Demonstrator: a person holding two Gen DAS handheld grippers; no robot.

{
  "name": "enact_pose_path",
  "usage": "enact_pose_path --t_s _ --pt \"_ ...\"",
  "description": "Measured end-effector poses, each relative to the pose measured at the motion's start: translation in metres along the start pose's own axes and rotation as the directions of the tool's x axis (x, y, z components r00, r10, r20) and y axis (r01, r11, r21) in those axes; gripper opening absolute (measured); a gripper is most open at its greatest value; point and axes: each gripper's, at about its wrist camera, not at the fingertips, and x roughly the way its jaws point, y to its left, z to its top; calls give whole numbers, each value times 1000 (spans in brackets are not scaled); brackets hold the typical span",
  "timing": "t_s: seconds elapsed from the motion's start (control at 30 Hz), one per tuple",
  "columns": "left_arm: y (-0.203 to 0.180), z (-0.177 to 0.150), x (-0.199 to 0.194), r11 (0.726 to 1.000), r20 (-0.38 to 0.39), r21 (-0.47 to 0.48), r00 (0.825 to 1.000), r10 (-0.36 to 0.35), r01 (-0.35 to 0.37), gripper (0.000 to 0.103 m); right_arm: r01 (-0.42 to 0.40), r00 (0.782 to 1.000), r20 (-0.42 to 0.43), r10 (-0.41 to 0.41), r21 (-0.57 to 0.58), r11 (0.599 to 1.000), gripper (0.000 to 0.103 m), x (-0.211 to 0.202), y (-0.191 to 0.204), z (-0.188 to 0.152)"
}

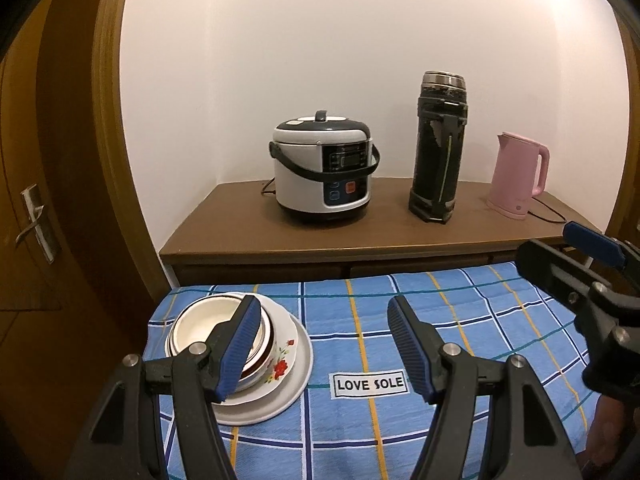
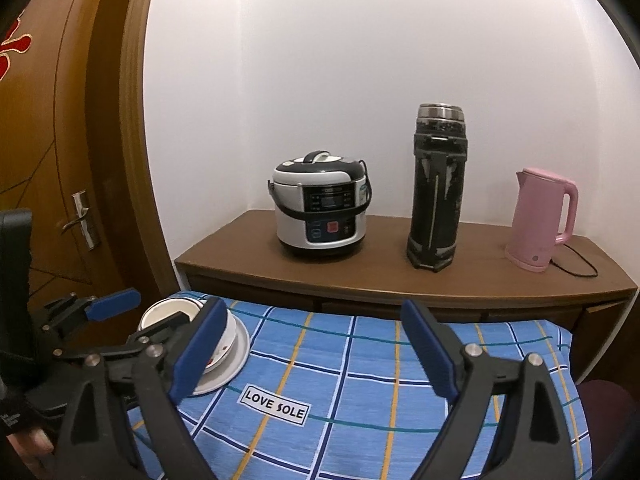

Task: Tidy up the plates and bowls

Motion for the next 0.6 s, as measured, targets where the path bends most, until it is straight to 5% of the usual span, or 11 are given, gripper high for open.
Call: enact_pose_path --t_s 0.6 --pt "-26 7 -6 999 0 27 1000 -31 31 68 21 1000 21 -21 8 1000 92 -16 -20 0"
